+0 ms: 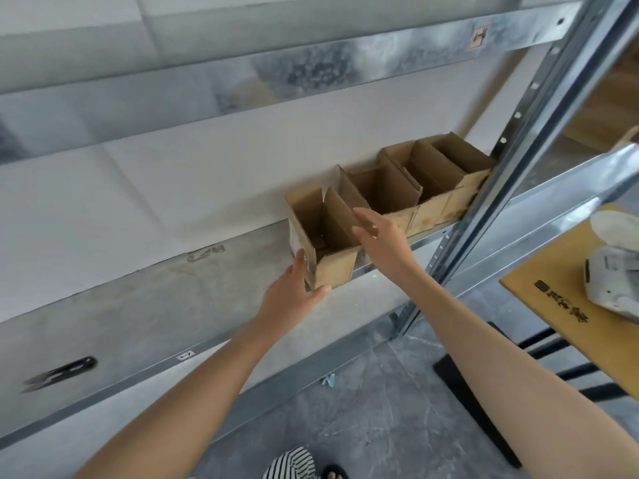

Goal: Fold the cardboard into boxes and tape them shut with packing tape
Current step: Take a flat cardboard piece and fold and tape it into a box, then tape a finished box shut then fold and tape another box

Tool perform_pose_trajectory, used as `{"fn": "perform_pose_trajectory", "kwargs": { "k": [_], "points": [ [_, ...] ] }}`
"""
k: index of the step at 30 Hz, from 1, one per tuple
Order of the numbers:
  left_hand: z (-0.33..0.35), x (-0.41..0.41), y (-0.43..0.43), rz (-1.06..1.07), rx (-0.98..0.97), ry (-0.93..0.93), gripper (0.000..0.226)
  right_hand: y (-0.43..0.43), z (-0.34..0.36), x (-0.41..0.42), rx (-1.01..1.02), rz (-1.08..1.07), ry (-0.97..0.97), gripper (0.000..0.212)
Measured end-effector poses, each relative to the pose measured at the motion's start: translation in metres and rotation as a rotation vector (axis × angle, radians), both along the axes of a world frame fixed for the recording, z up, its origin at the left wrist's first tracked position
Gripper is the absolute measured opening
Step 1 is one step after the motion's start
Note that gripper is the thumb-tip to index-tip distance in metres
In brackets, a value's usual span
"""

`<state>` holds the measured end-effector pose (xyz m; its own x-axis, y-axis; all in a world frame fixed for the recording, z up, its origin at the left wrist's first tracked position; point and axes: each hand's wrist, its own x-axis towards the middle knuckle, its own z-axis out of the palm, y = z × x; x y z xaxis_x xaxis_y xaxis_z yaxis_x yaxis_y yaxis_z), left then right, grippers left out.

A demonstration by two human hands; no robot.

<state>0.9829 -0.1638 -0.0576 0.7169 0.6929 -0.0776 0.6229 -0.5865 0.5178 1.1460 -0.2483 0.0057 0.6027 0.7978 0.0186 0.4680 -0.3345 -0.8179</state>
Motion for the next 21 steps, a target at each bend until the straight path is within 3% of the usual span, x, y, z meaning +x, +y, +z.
{"fn": "perform_pose_trajectory", "kwargs": {
  "k": [6, 16, 18, 21],
  "points": [
    [-0.014, 0.028, 0.007, 0.100, -0.103, -0.250, 0.059, -0.025, -0.011, 0.001, 0.002, -0.068, 0.011, 0.042],
    [-0.015, 0.074, 0.013, 0.178, -0.146, -0.295, 0.034, -0.041, -0.020, 0.007, -0.099, -0.107, -0.013, 0.043],
    [-0.013, 0.081, 0.013, 0.164, -0.170, -0.277, 0.036, -0.042, -0.021, 0.007, -0.122, -0.097, -0.038, 0.043],
    [-0.011, 0.084, 0.015, 0.113, -0.226, -0.209, 0.059, -0.042, -0.023, 0.008, -0.151, -0.083, -0.090, 0.045]
  ]
}}
